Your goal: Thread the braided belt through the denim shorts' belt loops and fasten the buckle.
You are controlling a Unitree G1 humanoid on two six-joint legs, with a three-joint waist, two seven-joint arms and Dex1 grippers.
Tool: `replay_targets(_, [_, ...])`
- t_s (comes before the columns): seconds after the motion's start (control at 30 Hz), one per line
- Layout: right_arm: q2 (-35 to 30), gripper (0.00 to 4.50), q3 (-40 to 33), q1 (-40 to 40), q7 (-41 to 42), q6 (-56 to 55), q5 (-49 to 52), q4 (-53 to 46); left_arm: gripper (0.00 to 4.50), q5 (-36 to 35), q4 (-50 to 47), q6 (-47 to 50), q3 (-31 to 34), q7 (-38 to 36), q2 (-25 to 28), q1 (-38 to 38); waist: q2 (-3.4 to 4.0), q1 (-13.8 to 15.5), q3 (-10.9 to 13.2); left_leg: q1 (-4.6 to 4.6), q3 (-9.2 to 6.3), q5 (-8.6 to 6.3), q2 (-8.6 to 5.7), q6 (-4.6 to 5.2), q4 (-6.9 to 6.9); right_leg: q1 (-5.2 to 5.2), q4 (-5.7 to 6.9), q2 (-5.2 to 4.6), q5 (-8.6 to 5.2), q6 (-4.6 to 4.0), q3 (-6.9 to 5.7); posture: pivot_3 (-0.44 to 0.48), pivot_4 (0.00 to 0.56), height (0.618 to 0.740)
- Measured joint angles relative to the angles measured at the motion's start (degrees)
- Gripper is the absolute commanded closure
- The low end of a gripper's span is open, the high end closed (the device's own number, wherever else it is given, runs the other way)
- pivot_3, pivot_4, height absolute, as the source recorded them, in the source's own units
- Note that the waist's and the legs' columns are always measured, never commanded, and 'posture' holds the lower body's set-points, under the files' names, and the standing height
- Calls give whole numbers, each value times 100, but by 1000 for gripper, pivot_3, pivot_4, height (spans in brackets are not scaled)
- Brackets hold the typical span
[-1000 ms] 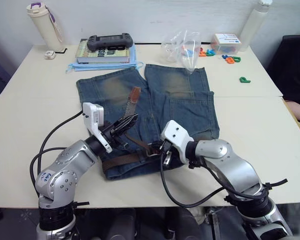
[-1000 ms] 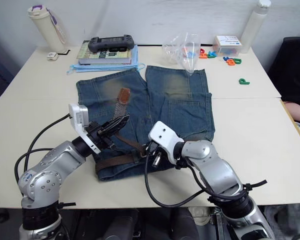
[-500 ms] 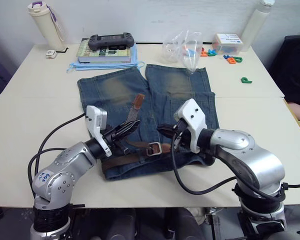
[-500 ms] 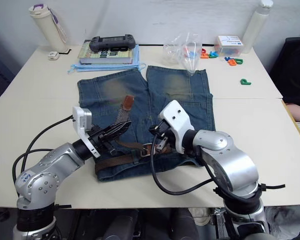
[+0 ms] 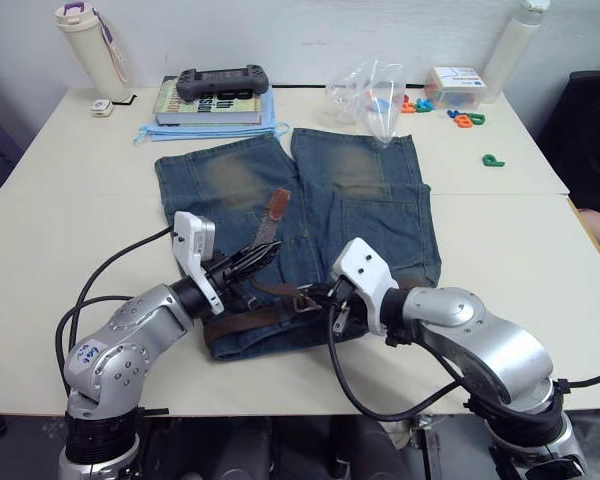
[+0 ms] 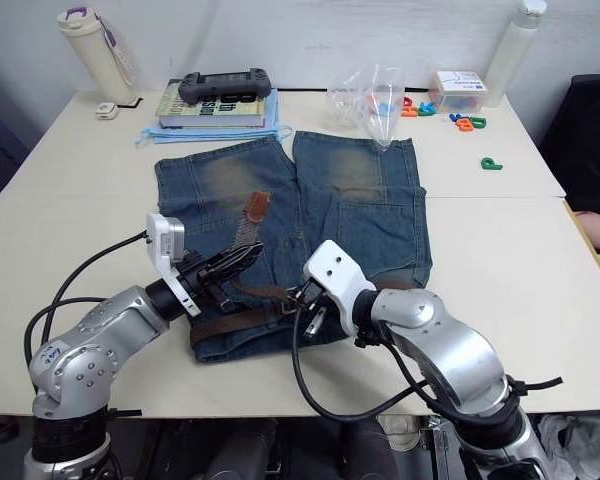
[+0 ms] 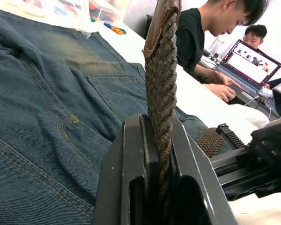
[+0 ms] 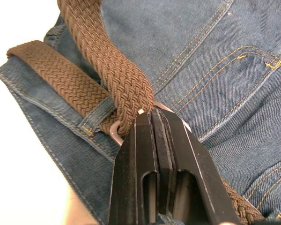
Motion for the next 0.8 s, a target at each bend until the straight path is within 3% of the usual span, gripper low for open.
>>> replay_targets(0.8, [-305, 4396, 1079, -298, -407, -278, -525, 277, 4500, -13, -2, 75, -156, 95, -9, -277, 0, -8, 0, 1, -1, 0, 1, -1, 0, 1, -1, 0, 0, 0, -2, 0, 150, 667])
